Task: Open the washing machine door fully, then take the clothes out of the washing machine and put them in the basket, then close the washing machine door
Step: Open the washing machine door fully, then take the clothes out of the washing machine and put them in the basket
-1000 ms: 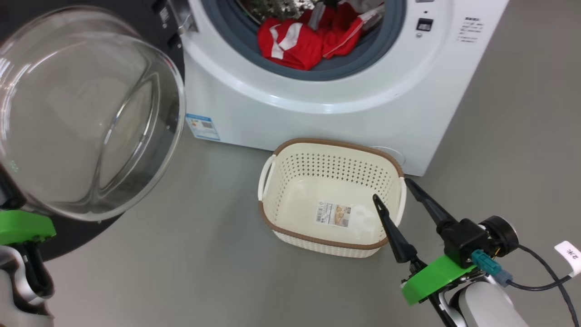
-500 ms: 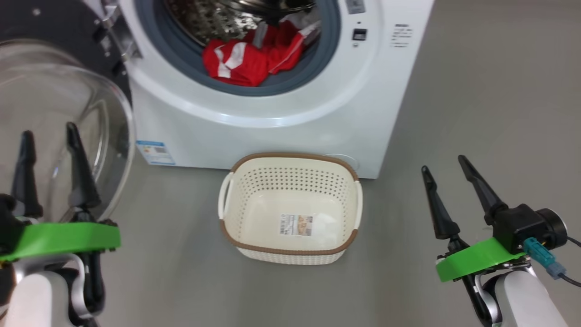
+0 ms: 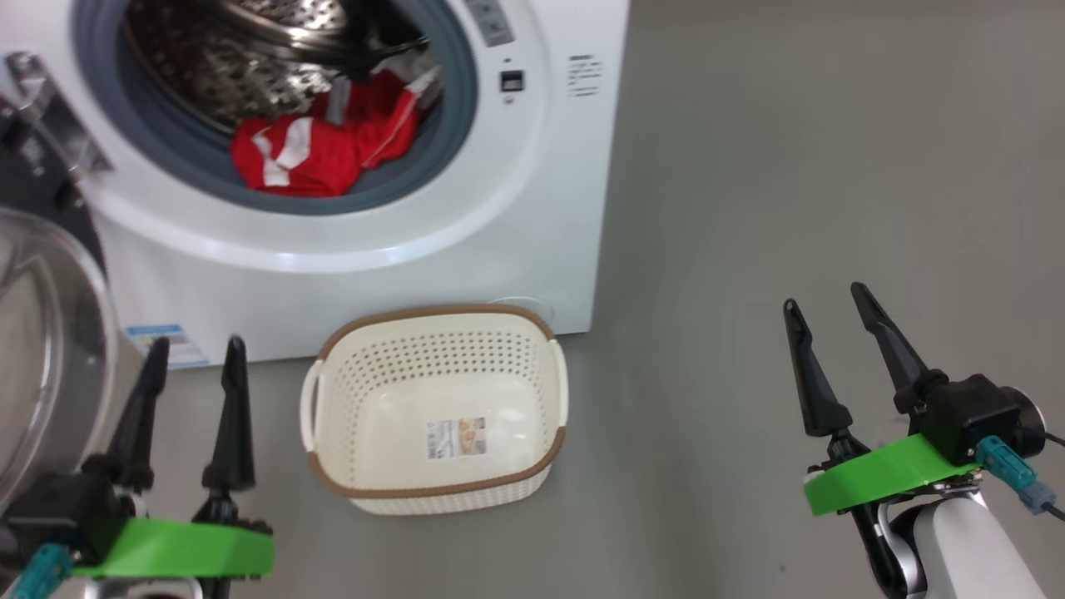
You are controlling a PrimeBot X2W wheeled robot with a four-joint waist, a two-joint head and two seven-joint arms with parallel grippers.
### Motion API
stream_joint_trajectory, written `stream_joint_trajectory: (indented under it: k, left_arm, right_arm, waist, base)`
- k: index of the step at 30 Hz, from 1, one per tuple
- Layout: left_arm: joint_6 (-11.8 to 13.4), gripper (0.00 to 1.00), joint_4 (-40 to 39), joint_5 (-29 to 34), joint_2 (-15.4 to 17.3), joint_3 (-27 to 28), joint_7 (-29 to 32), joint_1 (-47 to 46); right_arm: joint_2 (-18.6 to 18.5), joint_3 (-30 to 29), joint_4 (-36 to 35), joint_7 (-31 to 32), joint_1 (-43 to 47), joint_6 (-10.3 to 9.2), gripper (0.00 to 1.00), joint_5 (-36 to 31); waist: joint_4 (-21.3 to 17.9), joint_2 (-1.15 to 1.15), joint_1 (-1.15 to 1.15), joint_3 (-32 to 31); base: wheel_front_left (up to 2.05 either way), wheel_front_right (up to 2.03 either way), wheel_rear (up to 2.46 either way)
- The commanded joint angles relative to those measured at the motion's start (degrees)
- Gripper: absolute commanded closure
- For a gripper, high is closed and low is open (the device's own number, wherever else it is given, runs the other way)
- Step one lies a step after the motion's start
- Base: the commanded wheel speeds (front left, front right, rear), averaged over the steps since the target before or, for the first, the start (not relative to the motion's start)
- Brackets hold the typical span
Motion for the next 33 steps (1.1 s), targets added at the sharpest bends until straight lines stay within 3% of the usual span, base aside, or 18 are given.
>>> stream_joint_trajectory:
  k: [1,13,33]
  left_arm:
    - [-0.2,0.0,-0.8,0.4,1.9,2.1,-0.6,1.0]
    - [-0.6,0.0,0.2,-0.9,1.6,3.2,-1.3,10.6]
    - [-0.1,0.0,-1.6,-2.7,-1.1,3.8,-1.7,16.6]
  right_arm:
    - [0.1,1.4,-1.6,-0.4,0.5,0.35,0.0,0.8]
    - [0.1,4.1,-1.9,-0.4,4.5,0.35,0.0,0.4]
    - [-1.9,5.2,-7.6,-0.4,12.5,0.35,0.0,-0.3]
  waist:
    - [-4.0,0.0,0.0,-2.0]
    - [-8.6,0.0,0.0,-6.1]
    - [-8.2,0.0,0.0,-8.9]
  base:
    - [0.0,0.0,0.0]
    - [0.0,0.0,0.0]
    - [0.0,0.0,0.0]
